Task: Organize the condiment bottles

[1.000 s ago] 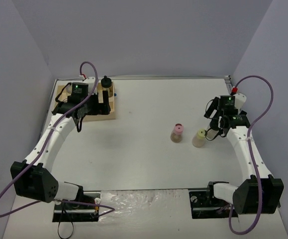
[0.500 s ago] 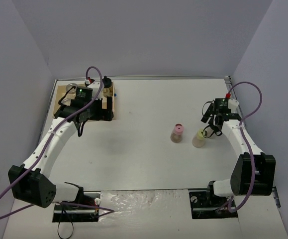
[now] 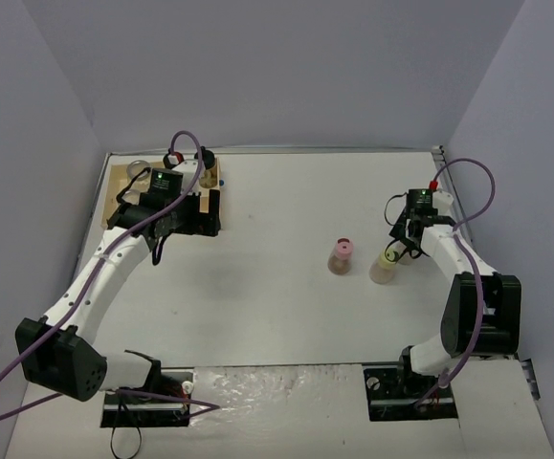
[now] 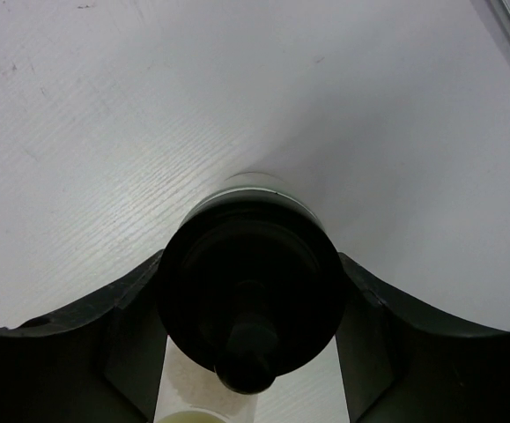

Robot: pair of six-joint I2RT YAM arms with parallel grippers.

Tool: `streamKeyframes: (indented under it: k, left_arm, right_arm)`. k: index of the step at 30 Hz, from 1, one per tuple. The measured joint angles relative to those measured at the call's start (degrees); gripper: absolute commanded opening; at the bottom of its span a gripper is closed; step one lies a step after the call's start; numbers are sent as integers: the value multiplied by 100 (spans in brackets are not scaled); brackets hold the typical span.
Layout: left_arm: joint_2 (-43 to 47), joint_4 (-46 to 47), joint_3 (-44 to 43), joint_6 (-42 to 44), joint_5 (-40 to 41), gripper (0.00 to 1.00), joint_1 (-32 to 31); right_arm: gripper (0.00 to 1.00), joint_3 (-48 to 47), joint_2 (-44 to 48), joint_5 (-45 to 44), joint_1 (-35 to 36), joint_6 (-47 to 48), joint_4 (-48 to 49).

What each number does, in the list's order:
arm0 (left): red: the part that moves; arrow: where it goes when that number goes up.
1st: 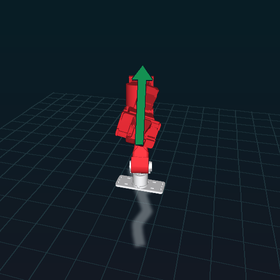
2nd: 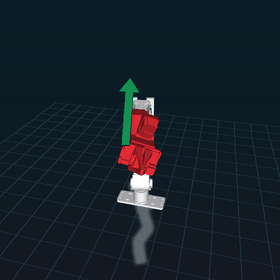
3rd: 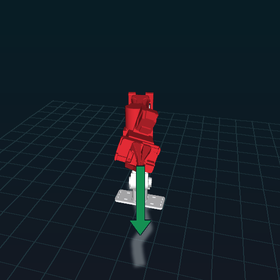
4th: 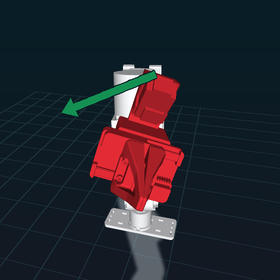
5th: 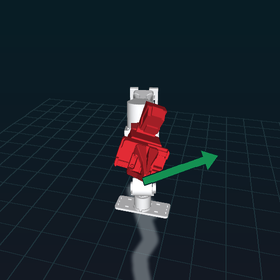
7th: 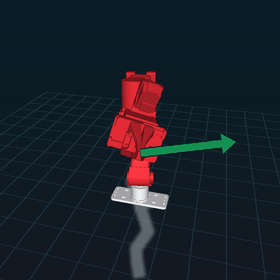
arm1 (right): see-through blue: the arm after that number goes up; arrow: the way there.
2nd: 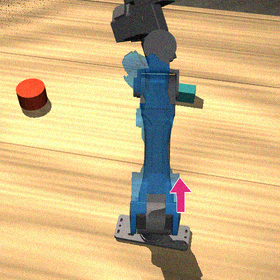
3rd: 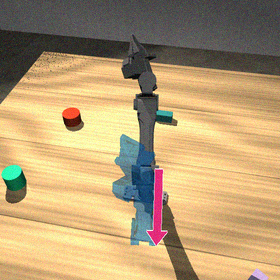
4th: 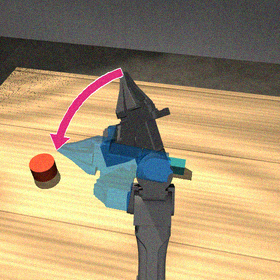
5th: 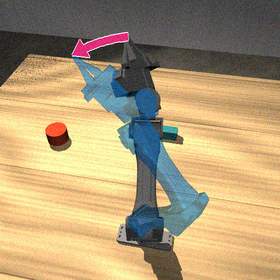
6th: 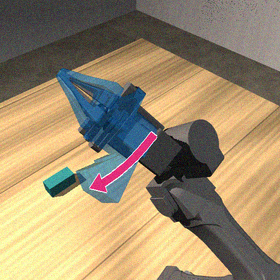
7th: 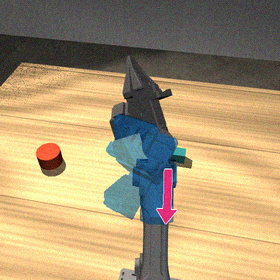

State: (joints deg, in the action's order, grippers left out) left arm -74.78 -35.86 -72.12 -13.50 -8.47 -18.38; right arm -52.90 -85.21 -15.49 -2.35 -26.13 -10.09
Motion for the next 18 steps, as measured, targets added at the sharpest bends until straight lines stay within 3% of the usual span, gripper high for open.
streamKeyframes:
  k: [3,6,10,18]
  left_arm:
    - [0,3,0,2,-2,97,-19]
    - [-4,7,0,2,-6,97,-35]
    - [-28,12,0,2,-9,97,-42]
    - [-26,49,46,0,81,97,-40]
  right_arm:
    - [12,0,0,43,14,158,16]
    - [1,-11,0,149,115,431,70]
    - [0,-309,-49,303,654,848,43]
    - [0,-1918,-966,1083,1929,1824,232]
